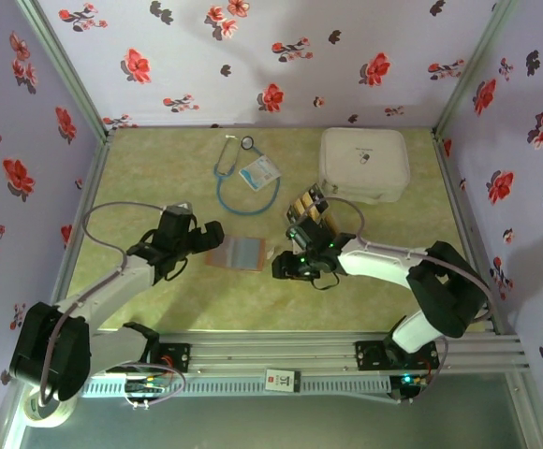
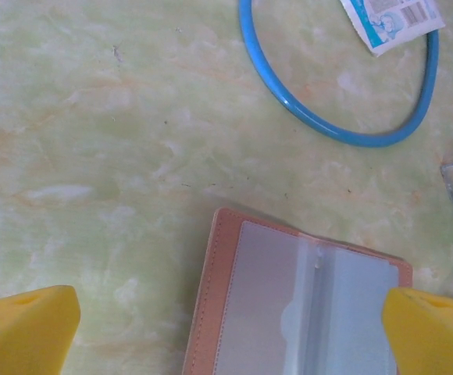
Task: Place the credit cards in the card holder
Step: Rotate the storage box at the center of the table.
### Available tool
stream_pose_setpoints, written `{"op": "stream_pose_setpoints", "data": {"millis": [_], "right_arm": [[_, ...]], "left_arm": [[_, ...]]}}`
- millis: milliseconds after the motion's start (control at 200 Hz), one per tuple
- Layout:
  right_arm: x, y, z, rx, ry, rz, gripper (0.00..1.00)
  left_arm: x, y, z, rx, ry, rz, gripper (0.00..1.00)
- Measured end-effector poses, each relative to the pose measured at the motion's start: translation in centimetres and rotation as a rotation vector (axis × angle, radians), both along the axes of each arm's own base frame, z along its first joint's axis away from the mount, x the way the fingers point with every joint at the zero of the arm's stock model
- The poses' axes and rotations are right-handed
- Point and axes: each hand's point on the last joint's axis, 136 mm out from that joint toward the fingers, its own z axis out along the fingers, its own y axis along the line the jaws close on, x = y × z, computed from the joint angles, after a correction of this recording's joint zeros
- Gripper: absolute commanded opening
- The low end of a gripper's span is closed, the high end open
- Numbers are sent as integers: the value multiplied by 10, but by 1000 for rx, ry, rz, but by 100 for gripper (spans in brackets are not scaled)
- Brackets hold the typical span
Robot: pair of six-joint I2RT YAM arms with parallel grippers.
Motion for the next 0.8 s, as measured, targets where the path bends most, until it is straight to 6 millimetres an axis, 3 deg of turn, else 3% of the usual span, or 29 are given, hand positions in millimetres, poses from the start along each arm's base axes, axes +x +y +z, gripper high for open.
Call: {"op": "stream_pose_setpoints", "data": {"millis": [195,450,660,800], "right_arm": [[11,-19,-8,-72,-28,-21,47],[47,-56,-13,-150,-54,-106,47],[82,-69,-5,-163,-91,-147,46],[92,-80,-5,-172,-96,-167,46]], "left_arm": [[0,-2,-5,3,19,-6,100],[0,-4,-7,-2,28,-14,100],[-2,-7,-9,-4,36,-26,100],[-2,-11,-10,-7,37,-38,100]]}}
